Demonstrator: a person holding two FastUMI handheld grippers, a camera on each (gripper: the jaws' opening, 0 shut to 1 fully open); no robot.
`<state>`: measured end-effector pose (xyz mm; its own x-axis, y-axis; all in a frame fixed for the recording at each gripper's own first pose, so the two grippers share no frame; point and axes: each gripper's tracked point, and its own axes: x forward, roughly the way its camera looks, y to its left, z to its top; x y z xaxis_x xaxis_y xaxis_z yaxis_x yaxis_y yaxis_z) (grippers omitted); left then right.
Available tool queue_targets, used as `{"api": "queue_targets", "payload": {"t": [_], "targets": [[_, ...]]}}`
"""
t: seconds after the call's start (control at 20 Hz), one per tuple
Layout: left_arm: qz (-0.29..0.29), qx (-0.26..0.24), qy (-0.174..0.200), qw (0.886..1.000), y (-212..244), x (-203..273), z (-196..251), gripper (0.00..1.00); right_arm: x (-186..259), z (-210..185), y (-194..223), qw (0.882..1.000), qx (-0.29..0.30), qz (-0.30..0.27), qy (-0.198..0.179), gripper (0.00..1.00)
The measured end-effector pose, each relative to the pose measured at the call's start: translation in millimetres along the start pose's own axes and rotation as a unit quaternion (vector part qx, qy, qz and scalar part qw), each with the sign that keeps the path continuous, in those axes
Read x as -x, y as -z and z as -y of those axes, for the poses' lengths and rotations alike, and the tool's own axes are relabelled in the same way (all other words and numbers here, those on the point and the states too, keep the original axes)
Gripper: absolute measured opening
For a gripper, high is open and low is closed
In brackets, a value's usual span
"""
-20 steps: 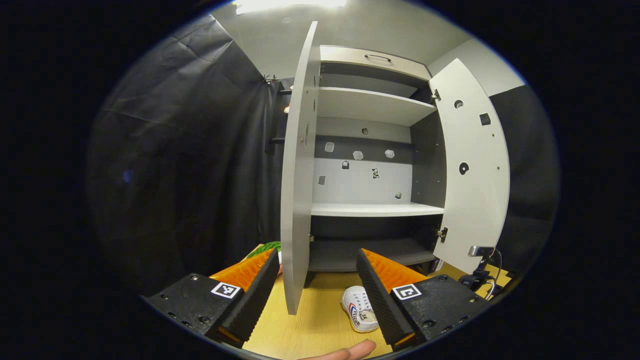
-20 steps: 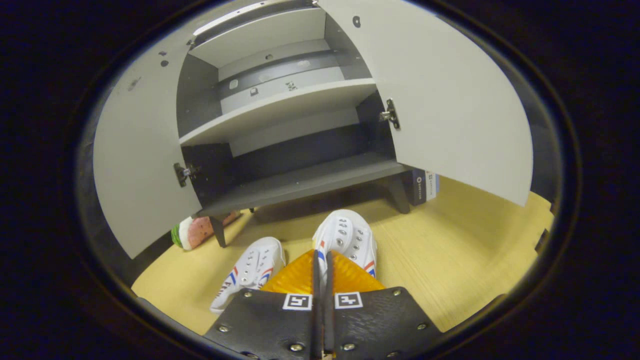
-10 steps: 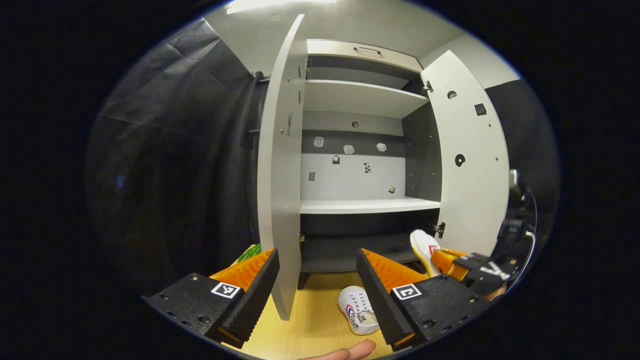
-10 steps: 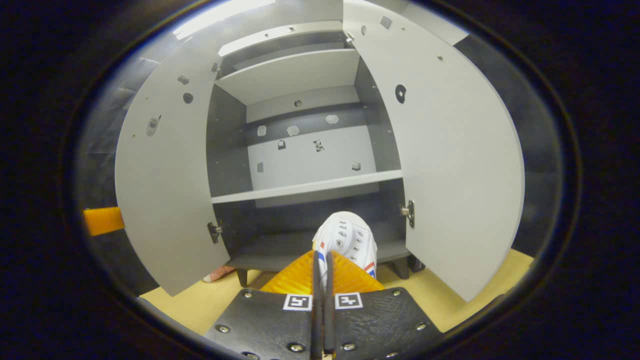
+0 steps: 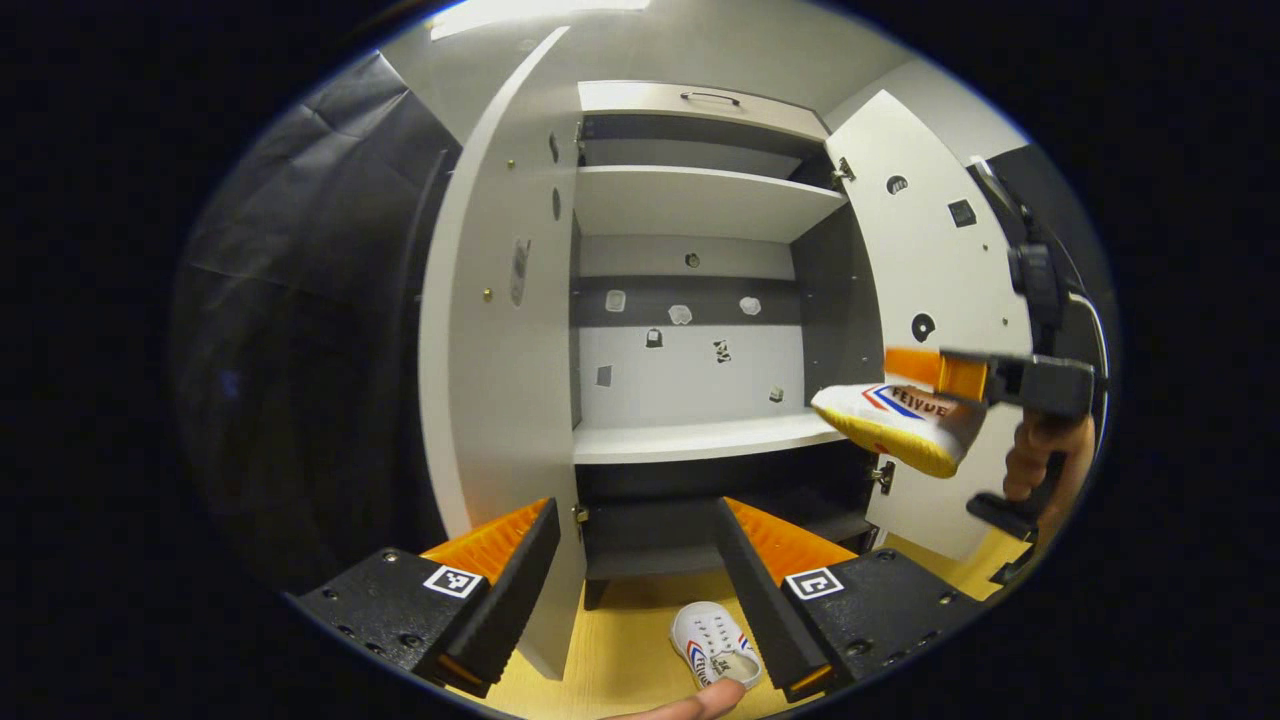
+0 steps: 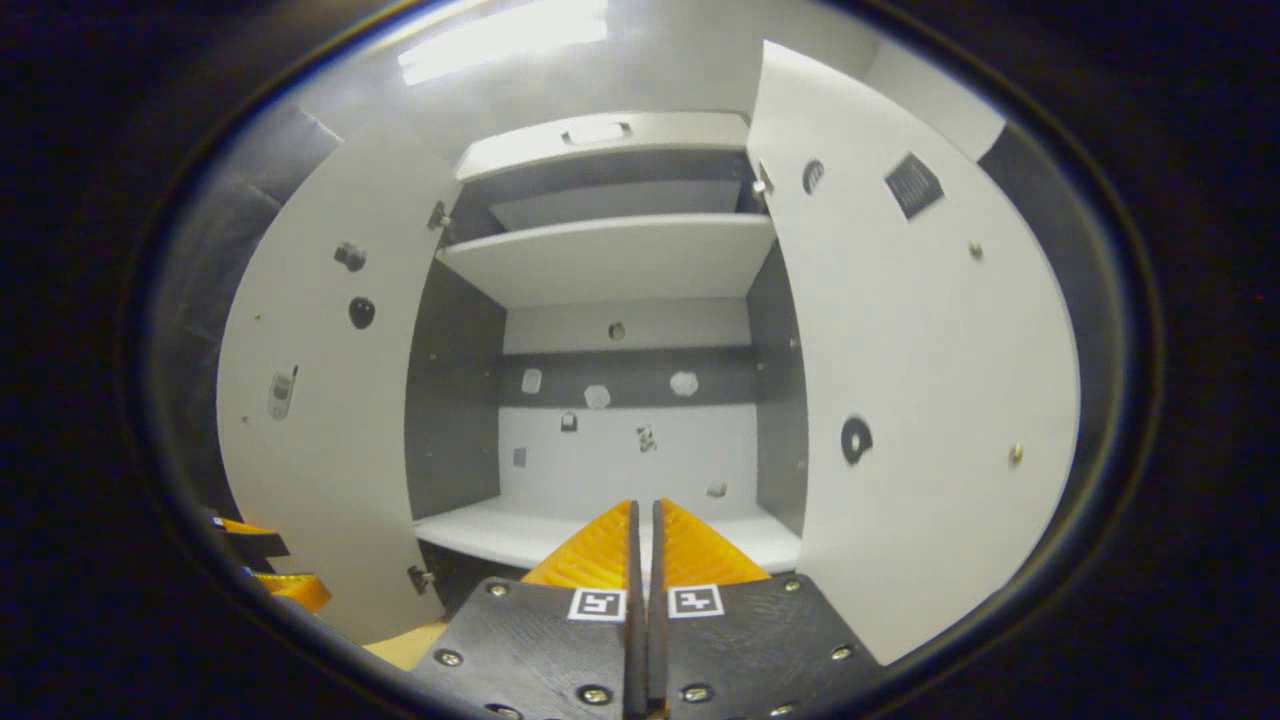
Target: Grab one shoe with the right hand and put it into the shoe cabinet, grab the other shoe with the left hand and put it into the shoe cabinet; then close the right door with the right hand and the left door with the left hand.
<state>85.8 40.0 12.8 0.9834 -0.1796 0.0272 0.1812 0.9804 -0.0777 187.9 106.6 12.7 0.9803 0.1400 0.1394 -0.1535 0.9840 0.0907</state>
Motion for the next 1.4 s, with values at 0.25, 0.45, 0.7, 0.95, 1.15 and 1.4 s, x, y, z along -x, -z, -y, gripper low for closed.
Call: {"api": "queue_targets", "payload": {"t": [0.25,0.45,0.7,0.95,1.15,1.4], "targets": [[-0.014,-0.001,0.021,1.0,13,-21,10,0.95,-11,-11,75,0.997,0.011,-0.082,-0.009,0.01],[-0.013,-0.012,0.01,1.0,15,-28,4,0.95,-2,-30,96,0.995,0.021,-0.094,-0.032,0.01],[-0.022,-0.009,0.002,1.0,23,-30,-1,0.96,7,-31,128,0.992,0.036,-0.118,-0.036,0.01],[-0.023,-0.008,-0.002,1.0,27,-31,-5,0.94,25,-31,160,0.989,0.018,-0.141,-0.044,0.01],[-0.014,-0.008,0.003,1.0,25,-29,-5,0.93,59,-54,210,0.979,-0.006,-0.183,-0.091,0.28],[-0.017,0.0,0.007,1.0,29,-25,-5,0.93,105,-80,301,0.958,0.007,-0.254,-0.134,0.5]]}}
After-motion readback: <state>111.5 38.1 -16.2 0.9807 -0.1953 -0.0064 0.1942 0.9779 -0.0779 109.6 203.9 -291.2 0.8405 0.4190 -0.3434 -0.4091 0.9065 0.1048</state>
